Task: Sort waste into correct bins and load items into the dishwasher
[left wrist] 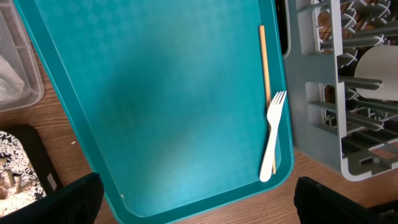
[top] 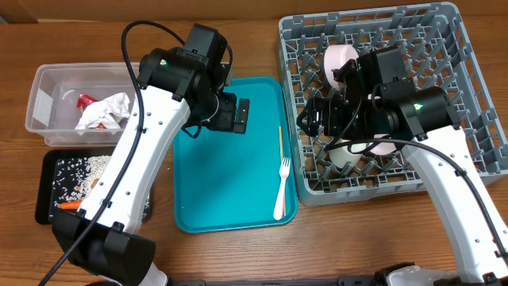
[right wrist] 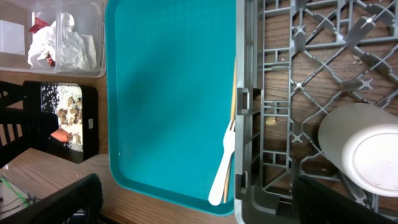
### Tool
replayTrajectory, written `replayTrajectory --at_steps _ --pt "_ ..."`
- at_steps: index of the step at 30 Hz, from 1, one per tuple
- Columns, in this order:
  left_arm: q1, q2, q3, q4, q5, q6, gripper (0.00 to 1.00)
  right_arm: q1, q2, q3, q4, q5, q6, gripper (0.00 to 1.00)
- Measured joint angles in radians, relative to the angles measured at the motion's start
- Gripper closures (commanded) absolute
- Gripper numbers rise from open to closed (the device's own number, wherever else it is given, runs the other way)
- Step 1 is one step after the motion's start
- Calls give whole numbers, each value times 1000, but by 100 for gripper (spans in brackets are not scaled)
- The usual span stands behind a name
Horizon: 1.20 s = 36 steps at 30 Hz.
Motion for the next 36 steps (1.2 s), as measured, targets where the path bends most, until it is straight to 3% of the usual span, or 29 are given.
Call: replayTrajectory --at_steps 10,15,22,36 --pt "0 0 0 3 1 -5 0 0 0 0 0 0 0 0" --pt "0 0 -1 120 5 -23 0 0 0 0 -1 -1 1 0" --pt "25 0 -1 171 -48 -92 0 0 0 0 0 -6 1 0" --pt "621 0 -1 -25 -111 -179 0 0 0 0 0 -7 1 0"
